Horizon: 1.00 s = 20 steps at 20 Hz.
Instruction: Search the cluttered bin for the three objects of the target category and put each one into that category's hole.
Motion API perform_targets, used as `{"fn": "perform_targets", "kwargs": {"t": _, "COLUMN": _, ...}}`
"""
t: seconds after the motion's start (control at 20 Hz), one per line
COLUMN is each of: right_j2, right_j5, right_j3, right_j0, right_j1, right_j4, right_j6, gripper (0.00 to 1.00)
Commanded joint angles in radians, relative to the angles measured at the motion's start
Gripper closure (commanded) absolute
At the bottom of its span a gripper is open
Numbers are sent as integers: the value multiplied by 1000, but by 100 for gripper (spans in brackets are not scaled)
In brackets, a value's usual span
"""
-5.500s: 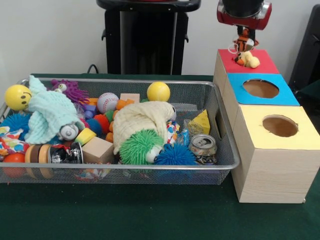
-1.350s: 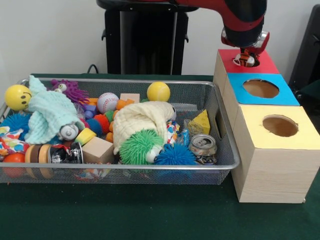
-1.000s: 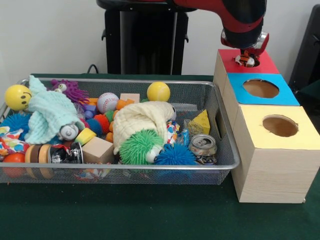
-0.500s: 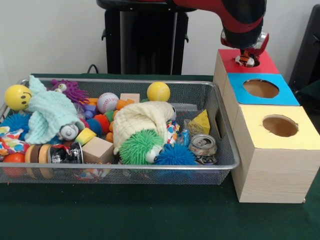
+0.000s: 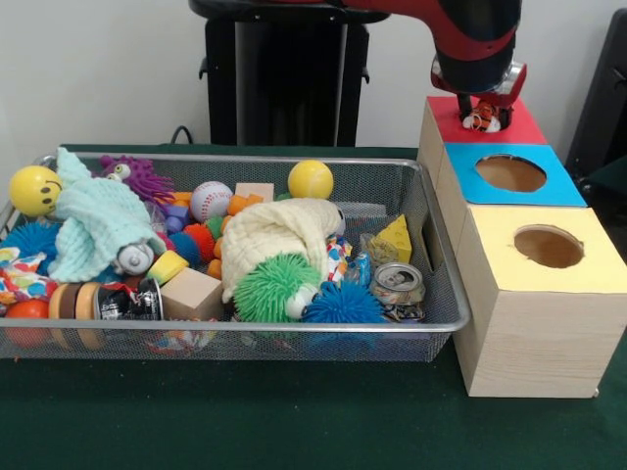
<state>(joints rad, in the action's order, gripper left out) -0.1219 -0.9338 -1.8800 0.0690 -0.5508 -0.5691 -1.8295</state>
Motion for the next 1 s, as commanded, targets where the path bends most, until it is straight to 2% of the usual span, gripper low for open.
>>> {"fn": "perform_targets", "kwargs": {"t": 0.05, "right_j2": 21, "right_j5": 71, "right_j3": 9, "right_j0": 1, "right_j1": 40, "right_j4": 58, "right_j6": -163, "gripper": 0}}
{"fn": "perform_targets", "kwargs": {"t": 0.5, "right_j2": 2, "right_j5": -14, "right_j3": 22, "right_j0": 4, "right_j1": -13, "right_j4": 79, "right_j6": -195, "gripper": 0}}
{"fn": "perform_targets", "kwargs": {"t": 1.0, "right_j2": -24, "right_j5": -236, "right_j3": 52, "right_j0": -3, "right_j1": -133, "right_j4": 125, "right_j6": -269, "gripper": 0}}
